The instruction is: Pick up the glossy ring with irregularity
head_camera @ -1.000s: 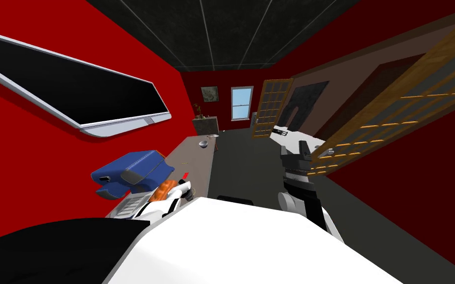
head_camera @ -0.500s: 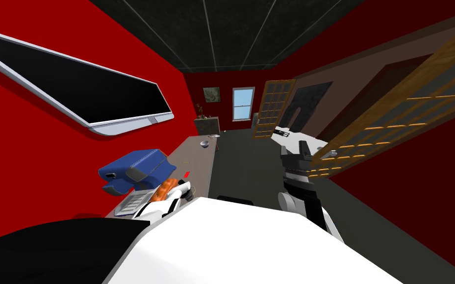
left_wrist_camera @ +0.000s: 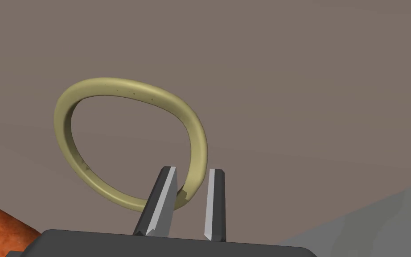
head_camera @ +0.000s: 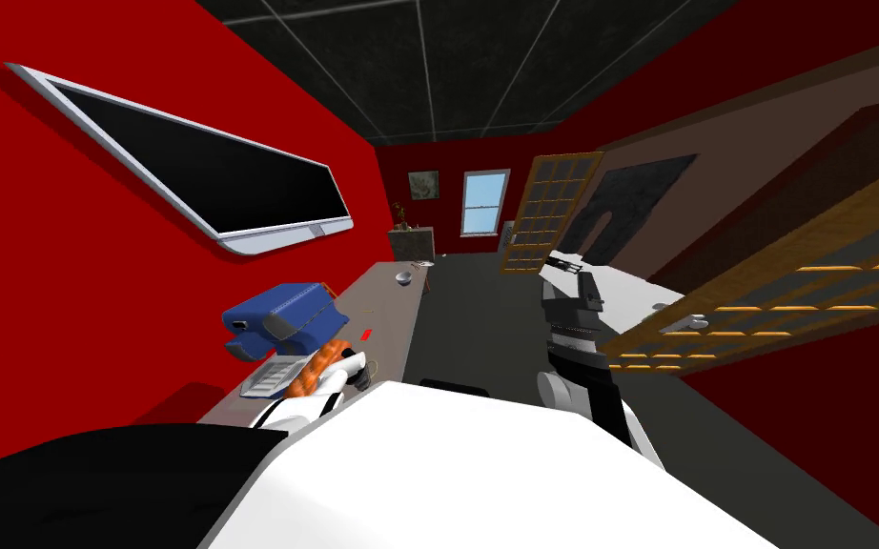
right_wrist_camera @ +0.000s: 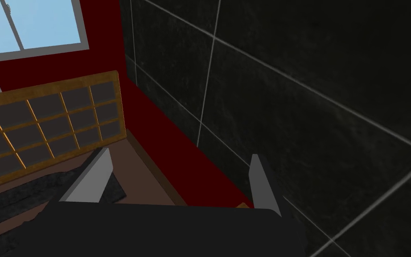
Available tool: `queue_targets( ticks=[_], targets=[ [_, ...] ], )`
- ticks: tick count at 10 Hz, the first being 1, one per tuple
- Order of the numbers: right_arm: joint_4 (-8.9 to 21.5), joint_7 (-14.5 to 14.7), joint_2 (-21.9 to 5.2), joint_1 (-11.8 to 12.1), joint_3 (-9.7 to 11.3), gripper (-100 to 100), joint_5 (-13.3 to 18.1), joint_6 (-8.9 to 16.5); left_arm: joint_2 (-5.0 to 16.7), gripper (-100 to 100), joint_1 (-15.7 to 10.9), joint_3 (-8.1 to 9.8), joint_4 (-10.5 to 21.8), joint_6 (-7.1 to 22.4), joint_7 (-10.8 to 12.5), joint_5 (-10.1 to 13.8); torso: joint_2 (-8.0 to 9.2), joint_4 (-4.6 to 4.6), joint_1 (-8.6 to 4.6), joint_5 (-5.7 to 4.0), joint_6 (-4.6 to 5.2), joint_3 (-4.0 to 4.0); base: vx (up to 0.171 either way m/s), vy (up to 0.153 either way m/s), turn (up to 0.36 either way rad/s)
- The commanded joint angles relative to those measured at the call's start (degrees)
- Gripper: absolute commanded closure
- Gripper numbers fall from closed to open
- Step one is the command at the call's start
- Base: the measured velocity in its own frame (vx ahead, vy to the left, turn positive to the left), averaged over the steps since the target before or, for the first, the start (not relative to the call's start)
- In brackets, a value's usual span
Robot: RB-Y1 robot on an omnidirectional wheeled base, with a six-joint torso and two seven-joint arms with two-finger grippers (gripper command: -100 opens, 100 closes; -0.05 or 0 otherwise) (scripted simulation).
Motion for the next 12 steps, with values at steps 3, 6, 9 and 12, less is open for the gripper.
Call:
queue_targets(
  ticks=[3, 6, 9, 12],
  targets=[
    [0.00, 0.00, 0.00, 0.02, -0.01, 0, 0.00, 0.00, 0.45, 100, 2.59, -1.10, -5.20, 1.86, -3.05, 1.53, -0.08, -0.05, -0.01, 0.01, -0.14, -0.06, 0.137, -0.052, 0.186],
    [0.00, 0.00, 0.00, 0.01, -0.01, 0, 0.00, 0.00, 0.94, 100, 5.00, -2.12, -9.51, 3.46, -5.93, 2.91, 0.10, -0.02, -0.04, 0.00, -0.21, 0.05, 0.104, -0.063, 0.227],
    [0.00, 0.00, 0.00, 0.01, -0.01, 0, 0.00, 0.00, 1.68, 100, 8.62, -3.65, -15.54, 5.87, -10.24, 4.99, 0.10, 0.00, 0.11, 0.03, -0.25, 0.06, 0.130, -0.053, 0.287],
    [0.00, 0.00, 0.00, -0.01, 0.00, 0, 0.00, 0.00, 1.70, 0, 8.41, -3.59, -15.25, 5.76, -10.25, 4.92, 0.30, 0.09, 0.17, 0.06, -0.15, 0.18, 0.051, -0.040, 0.036]
  ],
)
